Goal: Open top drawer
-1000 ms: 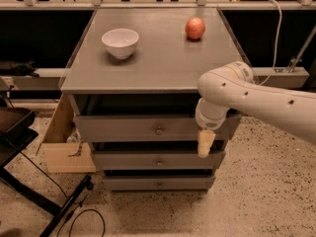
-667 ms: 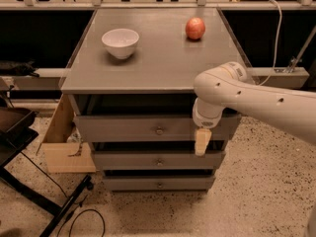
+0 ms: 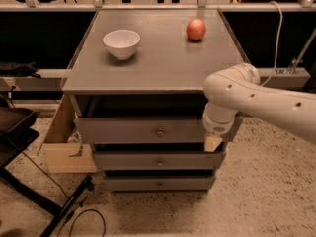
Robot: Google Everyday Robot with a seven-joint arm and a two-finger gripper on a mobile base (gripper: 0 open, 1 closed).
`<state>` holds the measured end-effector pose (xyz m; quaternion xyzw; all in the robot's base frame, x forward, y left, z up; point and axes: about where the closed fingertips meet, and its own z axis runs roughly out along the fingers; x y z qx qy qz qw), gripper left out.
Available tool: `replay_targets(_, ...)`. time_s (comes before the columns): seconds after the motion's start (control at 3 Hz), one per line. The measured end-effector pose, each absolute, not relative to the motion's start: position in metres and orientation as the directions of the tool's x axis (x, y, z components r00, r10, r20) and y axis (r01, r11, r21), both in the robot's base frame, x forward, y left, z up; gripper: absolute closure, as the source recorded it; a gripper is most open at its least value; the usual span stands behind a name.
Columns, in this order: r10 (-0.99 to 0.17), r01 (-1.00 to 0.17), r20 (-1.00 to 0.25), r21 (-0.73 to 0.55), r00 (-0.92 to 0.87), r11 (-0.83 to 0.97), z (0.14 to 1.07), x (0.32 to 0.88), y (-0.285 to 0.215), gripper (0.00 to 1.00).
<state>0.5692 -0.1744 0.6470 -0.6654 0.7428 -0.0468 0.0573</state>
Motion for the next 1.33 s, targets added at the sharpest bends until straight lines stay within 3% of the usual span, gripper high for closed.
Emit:
replay_targets(0.33, -0.994, -0.984, -0.021, -0.139, -0.108, 0.110, 0.652, 0.565, -0.176, 0.74)
replay_targets(0.67, -0.994, -0.984, -0.020, -0.139, -0.108, 0.110, 0.654, 0.565, -0.177, 0.97)
replay_targets(1.33, -0.994, -0.985, -0.017, -0.134, -0.108, 0.110, 0.663, 0.564, -0.178, 1.00)
